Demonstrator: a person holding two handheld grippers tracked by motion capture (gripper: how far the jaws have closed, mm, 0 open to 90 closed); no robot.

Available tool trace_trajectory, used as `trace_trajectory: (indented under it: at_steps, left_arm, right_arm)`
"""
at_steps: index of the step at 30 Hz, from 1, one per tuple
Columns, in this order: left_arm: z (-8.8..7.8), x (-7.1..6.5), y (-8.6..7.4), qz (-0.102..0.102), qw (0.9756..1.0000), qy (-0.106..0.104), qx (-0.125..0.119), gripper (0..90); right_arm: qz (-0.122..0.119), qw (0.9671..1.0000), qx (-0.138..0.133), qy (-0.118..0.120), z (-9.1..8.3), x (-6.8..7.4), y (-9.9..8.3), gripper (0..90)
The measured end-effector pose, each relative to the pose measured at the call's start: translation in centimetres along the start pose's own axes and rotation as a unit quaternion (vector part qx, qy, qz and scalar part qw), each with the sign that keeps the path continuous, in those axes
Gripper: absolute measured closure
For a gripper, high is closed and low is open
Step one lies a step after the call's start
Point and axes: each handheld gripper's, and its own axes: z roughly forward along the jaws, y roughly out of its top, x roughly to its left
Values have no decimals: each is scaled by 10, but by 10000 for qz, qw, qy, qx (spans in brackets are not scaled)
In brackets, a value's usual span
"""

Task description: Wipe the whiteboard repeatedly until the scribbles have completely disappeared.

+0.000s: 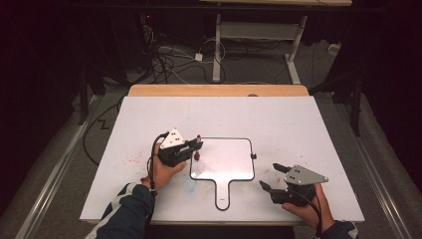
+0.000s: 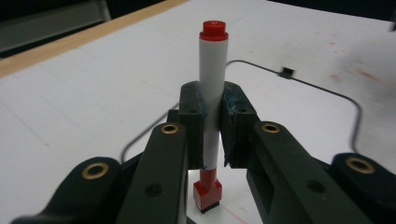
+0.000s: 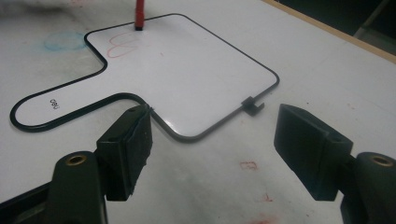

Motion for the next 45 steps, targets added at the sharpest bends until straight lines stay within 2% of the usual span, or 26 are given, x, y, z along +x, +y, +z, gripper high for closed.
trace_trajectory:
  at_steps: [2,5,7,8,10,13,17,19,21,24,27,30,32,36,38,42,45]
  left_arm:
    - [3,7,0,-119,9999,106,-60,787]
    - [7,11,-1,-317,9994,79,-148,788]
    - [5,8,-2,-411,9990,-83,-143,788]
    - [3,5,-2,-393,9990,-153,-113,788]
    - [1,-2,-3,-373,9988,-318,-87,788]
    - [4,-16,-4,-399,9970,-642,-141,788]
    - [12,-40,-1,-103,9949,-1002,-113,787]
    - [16,-48,1,52,9939,-1096,-85,788]
    - [19,-50,3,196,9936,-1113,-54,788]
    - [21,-41,5,201,9955,-920,-72,787]
    - [26,-28,6,-17,9970,-760,-146,787]
    - [33,-21,6,-109,9972,-711,-213,787]
    - [35,-22,6,-159,9969,-741,-228,787]
    - [28,-27,3,-96,9959,-878,-169,787]
    - [22,-30,0,-177,9949,-984,-168,788]
    - [15,-42,-3,-103,9930,-1169,-127,788]
    - [16,-53,-3,20,9915,-1297,-114,788]
  right_arm:
    - [-6,10000,9,30,1,0,0,289]
    - [0,10000,24,44,2,1,0,289]
    - [0,10000,29,42,2,0,-1,288]
    - [11,10000,26,42,1,0,-1,288]
    - [28,10000,9,30,0,-1,-1,288]
    - [46,10000,-6,38,-1,-1,-1,289]
    - [-22,10000,-34,64,-2,2,1,288]
    - [-38,10000,-47,75,-1,2,1,288]
    - [-19,9999,-40,106,0,2,1,288]
    - [-30,9999,-21,127,1,2,0,288]
    - [-12,9999,-22,117,0,2,0,288]
    - [-6,9999,-11,123,2,1,0,288]
    - [-5,9999,12,130,2,2,-1,288]
    - [-16,9999,17,138,2,2,-1,288]
    - [-9,9999,23,132,1,1,-2,289]
    - [9,9999,-3,115,-1,1,-2,289]
    - [-45,9999,-10,126,-1,3,0,289]
